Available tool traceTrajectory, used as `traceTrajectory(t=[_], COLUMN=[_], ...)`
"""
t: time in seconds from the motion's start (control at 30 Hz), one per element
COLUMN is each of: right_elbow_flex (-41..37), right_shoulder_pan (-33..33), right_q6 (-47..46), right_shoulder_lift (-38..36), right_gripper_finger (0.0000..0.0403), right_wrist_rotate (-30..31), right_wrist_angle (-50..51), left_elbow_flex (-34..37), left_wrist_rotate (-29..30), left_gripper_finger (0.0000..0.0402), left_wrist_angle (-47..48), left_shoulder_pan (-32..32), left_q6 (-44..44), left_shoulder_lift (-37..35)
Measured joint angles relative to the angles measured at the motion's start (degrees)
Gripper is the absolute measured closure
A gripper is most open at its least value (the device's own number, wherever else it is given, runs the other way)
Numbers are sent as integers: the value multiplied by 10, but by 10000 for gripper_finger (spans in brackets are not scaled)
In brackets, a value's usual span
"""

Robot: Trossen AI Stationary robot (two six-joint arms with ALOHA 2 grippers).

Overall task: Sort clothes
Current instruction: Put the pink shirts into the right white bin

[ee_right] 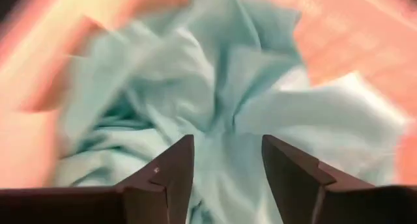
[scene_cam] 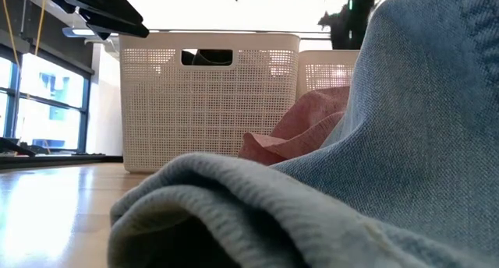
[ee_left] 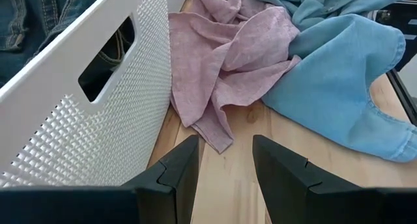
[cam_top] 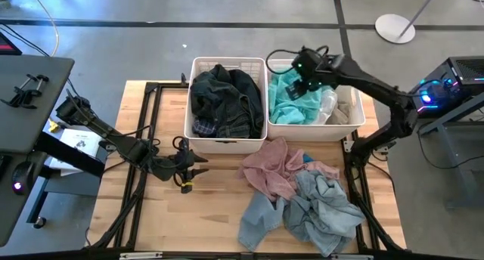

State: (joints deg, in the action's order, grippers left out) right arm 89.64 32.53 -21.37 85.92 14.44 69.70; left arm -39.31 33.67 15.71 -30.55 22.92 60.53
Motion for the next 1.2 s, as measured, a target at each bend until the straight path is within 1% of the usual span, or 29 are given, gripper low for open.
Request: traceTrajectory(t=[0.07, 0.13, 0.2, 0.27, 0.37, 0.5, 0.57, 0.67, 0.73, 0.8, 0.87, 1.0, 1.1, 1.2], right_elbow_flex=[64, 113, 142, 149, 120, 49, 7, -62, -110, -149, -179, -206, -206, -206], right_shoulder_pan=[-38, -93, -164, -247, -384, -545, -606, -672, -699, -710, -708, -689, -657, -616], right_q6=[-1, -8, -18, -36, -39, -34, -57, -88, -131, -201, -238, -249, -249, -247], right_shoulder_lift=[0, -1, -2, -2, -1, 0, 0, 0, 0, 0, 0, 0, -1, 5], right_gripper_finger=[232, 231, 231, 231, 231, 231, 231, 231, 230, 227, 218, 179, 144, 121], right_wrist_rotate=[31, 64, 75, 73, 71, 72, 72, 78, 107, 141, 139, 133, 98, 32], right_wrist_angle=[43, 67, 66, 38, -42, -153, -205, -292, -344, -358, -362, -349, -319, -267], left_elbow_flex=[0, 0, 0, 0, 0, 0, 0, 0, 0, 0, 0, 0, 0, 0], left_wrist_rotate=[0, 0, 0, 0, 0, 0, 0, 0, 0, 0, 0, 0, 0, 1], left_gripper_finger=[266, 266, 266, 266, 266, 266, 266, 266, 266, 266, 266, 266, 266, 266], left_wrist_angle=[0, 0, 0, 0, 0, 0, 0, 0, 0, -1, -2, -6, -6, -6], left_shoulder_pan=[0, 0, 0, 0, 0, 0, 0, 0, 0, 0, 0, 0, 0, 0], left_q6=[0, 1, 5, 5, 5, 5, 5, 5, 5, 5, 0, -10, -10, -10], left_shoulder_lift=[0, 0, 0, 0, 0, 0, 0, 0, 0, 0, 0, 0, 0, 0])
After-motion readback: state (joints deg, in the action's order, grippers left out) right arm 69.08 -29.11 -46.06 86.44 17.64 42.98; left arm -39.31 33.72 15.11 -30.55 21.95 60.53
